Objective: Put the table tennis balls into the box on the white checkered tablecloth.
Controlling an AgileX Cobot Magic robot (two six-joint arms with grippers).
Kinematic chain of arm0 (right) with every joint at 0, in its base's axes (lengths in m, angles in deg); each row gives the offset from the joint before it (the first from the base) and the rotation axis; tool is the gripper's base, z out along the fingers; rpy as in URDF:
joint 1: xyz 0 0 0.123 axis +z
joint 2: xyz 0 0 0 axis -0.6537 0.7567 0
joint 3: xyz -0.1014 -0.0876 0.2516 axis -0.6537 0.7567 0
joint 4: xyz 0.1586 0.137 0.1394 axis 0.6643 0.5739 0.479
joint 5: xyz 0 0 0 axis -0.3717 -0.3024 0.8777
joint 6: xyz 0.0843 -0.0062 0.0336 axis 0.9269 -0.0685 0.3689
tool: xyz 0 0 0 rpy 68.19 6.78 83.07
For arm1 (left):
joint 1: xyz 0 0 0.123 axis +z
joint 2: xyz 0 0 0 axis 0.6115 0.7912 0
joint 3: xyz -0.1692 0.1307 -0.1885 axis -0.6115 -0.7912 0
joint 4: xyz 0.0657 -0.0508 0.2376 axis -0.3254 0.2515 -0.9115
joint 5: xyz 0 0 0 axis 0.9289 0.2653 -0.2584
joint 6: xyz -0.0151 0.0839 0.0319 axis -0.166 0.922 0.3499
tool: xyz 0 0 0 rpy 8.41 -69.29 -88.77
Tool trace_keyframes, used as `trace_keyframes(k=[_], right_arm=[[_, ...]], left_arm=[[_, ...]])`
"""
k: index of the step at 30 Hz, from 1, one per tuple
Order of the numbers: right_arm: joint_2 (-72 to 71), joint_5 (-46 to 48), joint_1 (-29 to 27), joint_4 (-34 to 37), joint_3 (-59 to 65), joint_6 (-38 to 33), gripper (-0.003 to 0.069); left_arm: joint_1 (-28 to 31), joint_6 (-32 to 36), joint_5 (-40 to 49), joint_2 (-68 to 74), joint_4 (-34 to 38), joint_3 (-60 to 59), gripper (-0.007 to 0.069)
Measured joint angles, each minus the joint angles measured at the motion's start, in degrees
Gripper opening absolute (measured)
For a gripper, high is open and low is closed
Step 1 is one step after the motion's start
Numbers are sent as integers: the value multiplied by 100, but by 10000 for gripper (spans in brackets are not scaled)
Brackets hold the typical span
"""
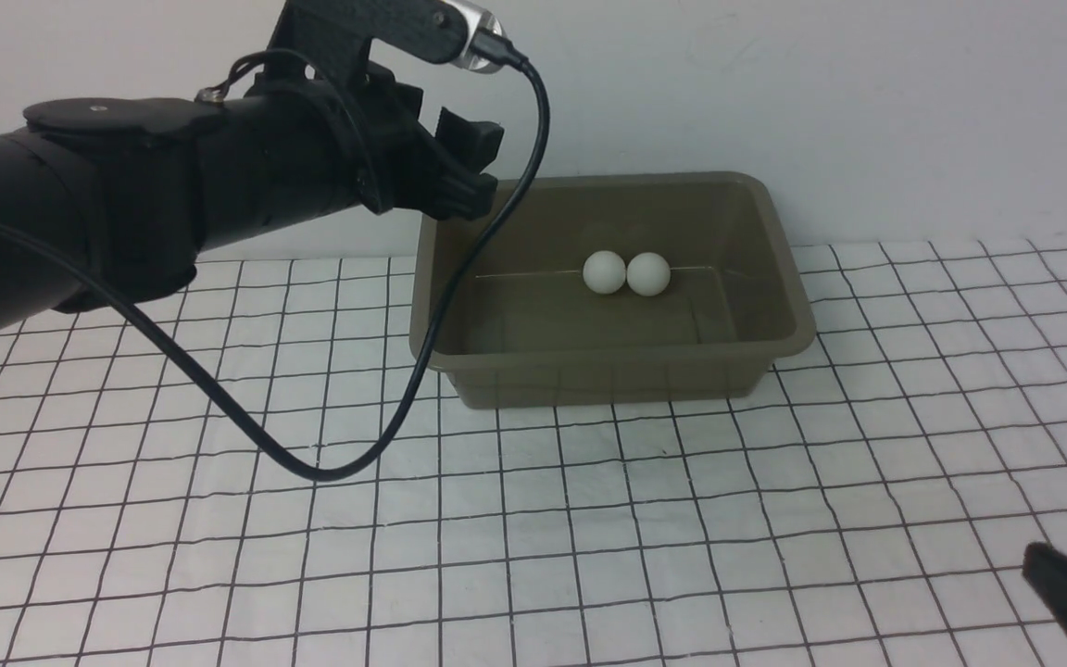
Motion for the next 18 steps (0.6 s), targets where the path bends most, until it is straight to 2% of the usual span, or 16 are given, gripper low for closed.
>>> trace_keyframes(k=[15, 18], right_arm=[[0, 1191, 0, -49, 318, 3, 568], [-118, 1235, 0, -402, 318, 10, 568]], left_arm=[[0, 7, 240, 0, 0, 0, 468], [0, 7, 297, 0, 0, 0, 468]])
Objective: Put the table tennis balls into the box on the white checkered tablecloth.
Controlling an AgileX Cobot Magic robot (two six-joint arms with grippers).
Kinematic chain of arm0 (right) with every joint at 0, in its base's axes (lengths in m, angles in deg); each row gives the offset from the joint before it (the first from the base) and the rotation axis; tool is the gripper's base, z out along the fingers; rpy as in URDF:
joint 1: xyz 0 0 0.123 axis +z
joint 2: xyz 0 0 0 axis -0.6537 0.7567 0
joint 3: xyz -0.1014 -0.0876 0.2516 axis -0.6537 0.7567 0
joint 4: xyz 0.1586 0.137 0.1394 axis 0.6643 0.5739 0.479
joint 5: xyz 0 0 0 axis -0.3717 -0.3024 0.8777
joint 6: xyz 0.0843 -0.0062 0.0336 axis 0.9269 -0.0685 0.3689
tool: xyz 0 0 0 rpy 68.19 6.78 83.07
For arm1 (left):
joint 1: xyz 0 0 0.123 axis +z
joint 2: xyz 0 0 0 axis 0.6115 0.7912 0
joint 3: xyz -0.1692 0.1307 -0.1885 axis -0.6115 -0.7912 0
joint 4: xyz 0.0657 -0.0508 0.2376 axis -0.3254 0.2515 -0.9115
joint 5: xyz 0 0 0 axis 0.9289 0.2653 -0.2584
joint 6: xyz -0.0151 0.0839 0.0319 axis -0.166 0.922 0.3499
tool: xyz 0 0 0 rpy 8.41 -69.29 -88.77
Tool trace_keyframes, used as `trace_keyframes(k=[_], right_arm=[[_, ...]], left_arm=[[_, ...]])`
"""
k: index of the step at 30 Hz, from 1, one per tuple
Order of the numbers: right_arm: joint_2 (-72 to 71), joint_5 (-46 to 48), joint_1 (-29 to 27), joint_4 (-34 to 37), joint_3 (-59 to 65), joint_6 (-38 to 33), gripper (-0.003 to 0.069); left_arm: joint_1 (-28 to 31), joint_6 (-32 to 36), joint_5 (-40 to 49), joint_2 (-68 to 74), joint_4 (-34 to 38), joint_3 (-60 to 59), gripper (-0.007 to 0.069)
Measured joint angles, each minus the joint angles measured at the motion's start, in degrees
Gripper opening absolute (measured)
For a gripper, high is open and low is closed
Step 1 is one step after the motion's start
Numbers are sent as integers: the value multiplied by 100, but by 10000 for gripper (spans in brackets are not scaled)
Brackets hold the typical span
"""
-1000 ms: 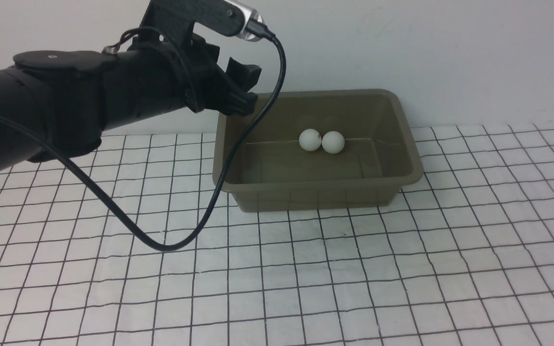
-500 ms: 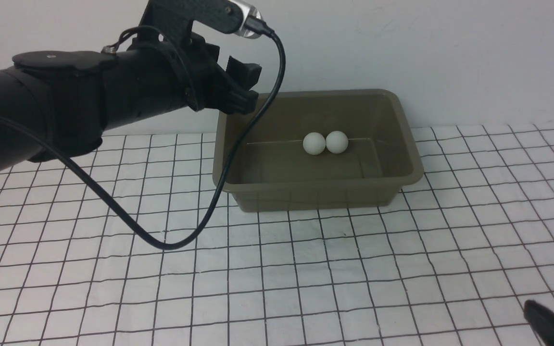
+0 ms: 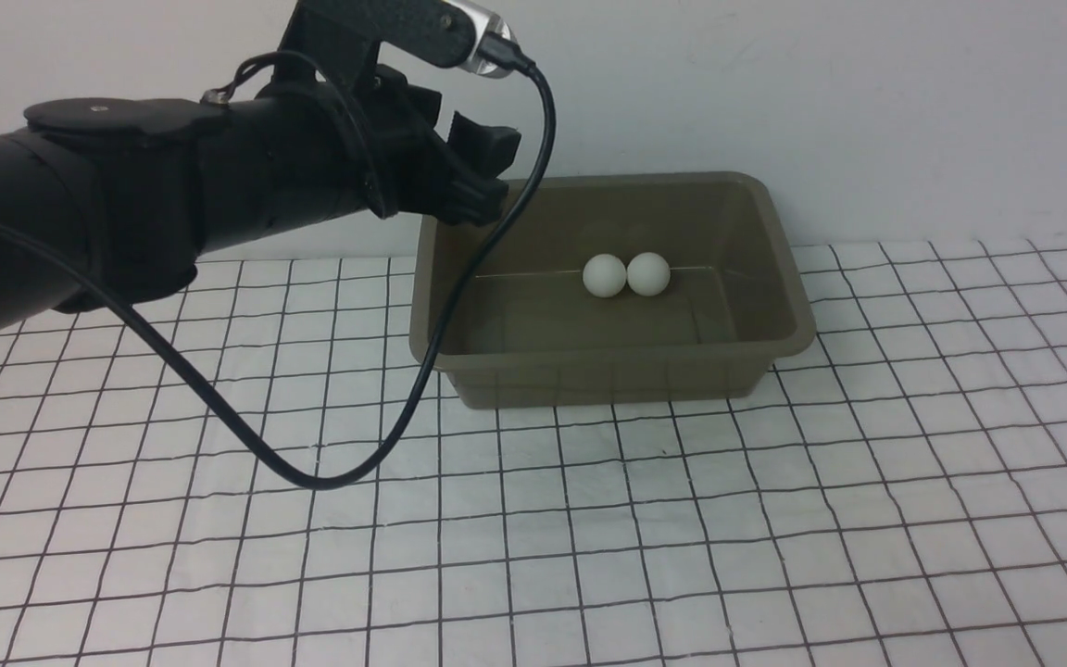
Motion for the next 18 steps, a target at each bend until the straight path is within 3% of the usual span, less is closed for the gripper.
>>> trace_keyframes(k=[5, 12, 18], right_arm=[[-447, 0, -105, -69, 0, 4, 568], [-1310, 1, -1094, 126, 0, 16, 568], [-1729, -89, -1388, 419, 182, 22, 568]], left_arm=[[0, 0, 52, 0, 0, 0, 468], [0, 0, 140, 0, 0, 0, 468], [0, 0, 140, 0, 0, 0, 468]])
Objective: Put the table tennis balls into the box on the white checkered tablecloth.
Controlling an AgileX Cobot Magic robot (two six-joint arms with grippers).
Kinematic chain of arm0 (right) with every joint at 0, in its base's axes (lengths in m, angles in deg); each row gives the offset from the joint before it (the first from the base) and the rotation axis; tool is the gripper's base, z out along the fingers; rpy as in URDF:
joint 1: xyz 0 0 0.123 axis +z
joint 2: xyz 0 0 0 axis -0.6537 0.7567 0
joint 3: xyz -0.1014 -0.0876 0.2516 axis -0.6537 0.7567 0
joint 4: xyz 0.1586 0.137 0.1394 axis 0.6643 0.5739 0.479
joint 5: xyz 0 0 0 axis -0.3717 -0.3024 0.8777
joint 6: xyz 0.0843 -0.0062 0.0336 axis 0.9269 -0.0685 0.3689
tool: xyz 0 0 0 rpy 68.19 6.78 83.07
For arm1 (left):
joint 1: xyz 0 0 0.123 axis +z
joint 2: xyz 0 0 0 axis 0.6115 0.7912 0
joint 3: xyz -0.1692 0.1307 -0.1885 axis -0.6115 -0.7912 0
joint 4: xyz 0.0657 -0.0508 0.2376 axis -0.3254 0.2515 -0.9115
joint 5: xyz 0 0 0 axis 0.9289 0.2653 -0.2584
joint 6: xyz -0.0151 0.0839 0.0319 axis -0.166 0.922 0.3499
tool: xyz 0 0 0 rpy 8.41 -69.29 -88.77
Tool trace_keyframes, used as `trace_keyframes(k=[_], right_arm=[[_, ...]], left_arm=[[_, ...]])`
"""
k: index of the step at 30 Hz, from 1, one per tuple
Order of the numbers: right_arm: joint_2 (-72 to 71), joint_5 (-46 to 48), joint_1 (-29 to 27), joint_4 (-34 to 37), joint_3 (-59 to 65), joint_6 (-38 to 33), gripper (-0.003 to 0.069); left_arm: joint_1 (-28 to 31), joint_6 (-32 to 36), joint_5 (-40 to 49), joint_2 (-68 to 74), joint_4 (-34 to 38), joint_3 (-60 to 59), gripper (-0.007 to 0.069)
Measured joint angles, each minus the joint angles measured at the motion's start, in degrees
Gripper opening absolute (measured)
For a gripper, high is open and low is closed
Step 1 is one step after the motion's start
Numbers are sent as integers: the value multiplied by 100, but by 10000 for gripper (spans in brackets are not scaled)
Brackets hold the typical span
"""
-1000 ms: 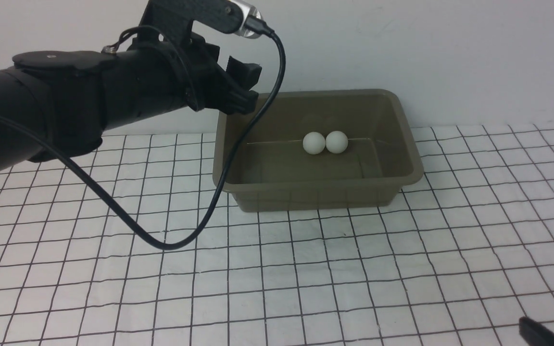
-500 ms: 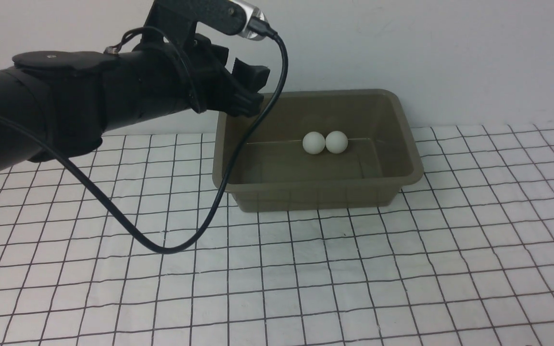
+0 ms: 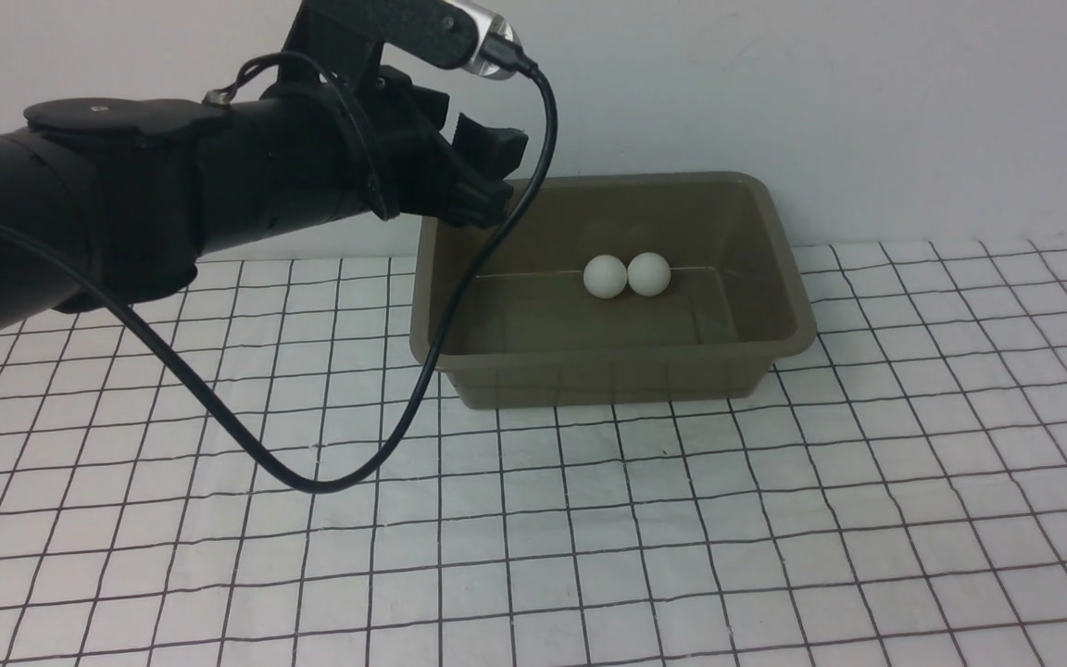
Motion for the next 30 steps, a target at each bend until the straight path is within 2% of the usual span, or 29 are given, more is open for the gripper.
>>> trace_keyframes(k=[11, 23, 27, 30], right_arm=[[-301, 2, -158, -19, 819, 0, 568], [-304, -44, -198, -21, 826, 0, 568], [-304, -44, -198, -21, 826, 0, 568], [-304, -49, -198, -21, 826, 0, 568]], left_arm=[[0, 1, 5, 0, 0, -5, 468], [0, 25, 43, 0, 0, -5, 468], [0, 25, 203, 0, 101, -5, 468], [0, 25, 482, 0, 461, -5, 468]])
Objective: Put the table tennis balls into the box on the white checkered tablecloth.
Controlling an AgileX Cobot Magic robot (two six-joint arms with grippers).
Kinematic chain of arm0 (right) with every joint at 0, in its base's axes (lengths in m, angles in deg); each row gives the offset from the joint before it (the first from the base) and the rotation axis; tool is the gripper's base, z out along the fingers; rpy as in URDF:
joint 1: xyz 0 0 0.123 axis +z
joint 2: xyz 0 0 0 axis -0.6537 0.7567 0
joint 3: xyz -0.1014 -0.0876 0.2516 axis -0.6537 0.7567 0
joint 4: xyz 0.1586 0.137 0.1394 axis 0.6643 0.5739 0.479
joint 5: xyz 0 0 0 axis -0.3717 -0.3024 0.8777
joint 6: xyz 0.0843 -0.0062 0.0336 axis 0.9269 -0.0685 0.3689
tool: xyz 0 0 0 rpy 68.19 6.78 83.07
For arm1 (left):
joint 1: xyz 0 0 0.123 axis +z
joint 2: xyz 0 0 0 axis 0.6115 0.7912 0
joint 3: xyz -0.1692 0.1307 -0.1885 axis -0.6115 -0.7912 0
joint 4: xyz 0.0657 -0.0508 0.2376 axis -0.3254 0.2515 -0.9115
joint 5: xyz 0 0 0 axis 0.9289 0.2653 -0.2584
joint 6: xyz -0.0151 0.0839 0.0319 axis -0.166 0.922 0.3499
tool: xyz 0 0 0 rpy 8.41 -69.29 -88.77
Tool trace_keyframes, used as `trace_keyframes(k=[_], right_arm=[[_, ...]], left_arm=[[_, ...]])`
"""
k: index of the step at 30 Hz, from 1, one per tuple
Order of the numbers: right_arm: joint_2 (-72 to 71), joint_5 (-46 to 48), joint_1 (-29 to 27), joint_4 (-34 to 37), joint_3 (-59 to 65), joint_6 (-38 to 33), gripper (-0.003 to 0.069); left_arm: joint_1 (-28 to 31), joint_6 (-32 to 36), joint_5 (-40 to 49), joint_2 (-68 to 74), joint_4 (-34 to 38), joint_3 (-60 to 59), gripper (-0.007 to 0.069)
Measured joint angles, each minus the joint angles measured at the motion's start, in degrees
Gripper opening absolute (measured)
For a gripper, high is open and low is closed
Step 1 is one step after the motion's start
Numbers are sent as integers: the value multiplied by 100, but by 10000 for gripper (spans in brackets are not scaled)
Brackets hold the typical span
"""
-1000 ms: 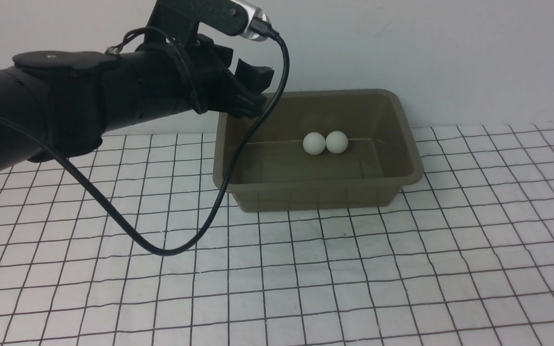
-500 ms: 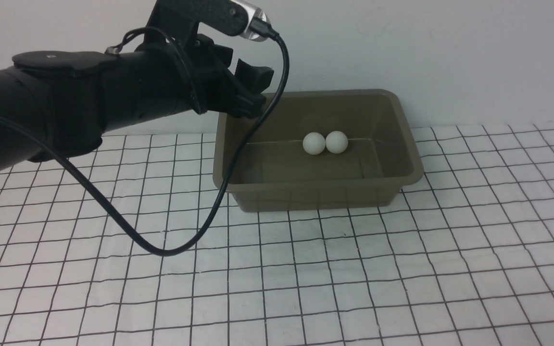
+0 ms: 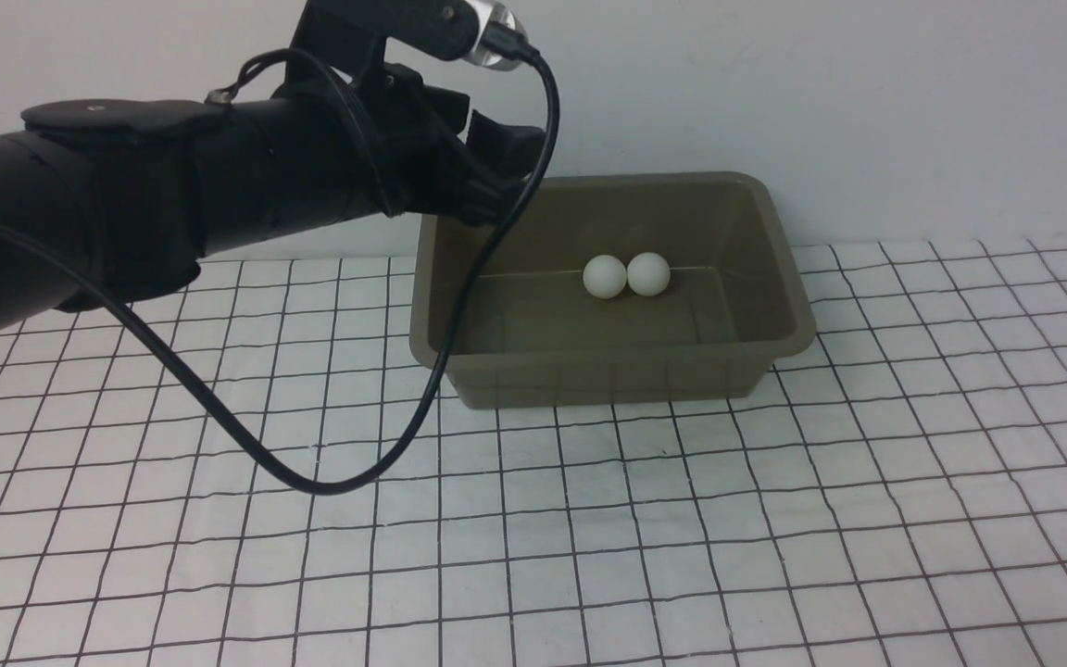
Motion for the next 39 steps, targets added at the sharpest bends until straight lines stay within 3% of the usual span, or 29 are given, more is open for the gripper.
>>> trace_keyframes(k=[15, 20, 27, 30, 32, 34, 35, 36, 38, 39], right_arm=[[0, 0, 0, 0, 0, 10, 568], [0, 0, 0, 0, 0, 10, 568], [0, 0, 0, 0, 0, 10, 568], [0, 0, 0, 0, 0, 10, 568], [0, 0, 0, 0, 0, 12, 568], [-4, 0, 0, 0, 0, 12, 568], [-4, 0, 0, 0, 0, 12, 568], [-4, -1, 0, 0, 0, 12, 568], [-4, -1, 0, 0, 0, 12, 568], [-4, -1, 0, 0, 0, 12, 568]], left_arm=[[0, 387, -54, 124, 121, 19, 468], [0, 721, -445, -400, 121, 64, 468], [0, 256, -1246, -1594, 63, -150, 468], [0, -1819, -1081, -2916, -2013, -888, 468], [5, -2644, -797, -3296, -3125, -1160, 468], [164, -3938, 17, -3906, -4556, -1537, 468], [221, -4293, 227, -4022, -4796, -1611, 468], [575, -5247, 1238, -4491, -5676, -1935, 468], [1162, -6010, 2056, -4997, -6355, -2371, 468], [1162, -6049, 2108, -5037, -6355, -2371, 468]])
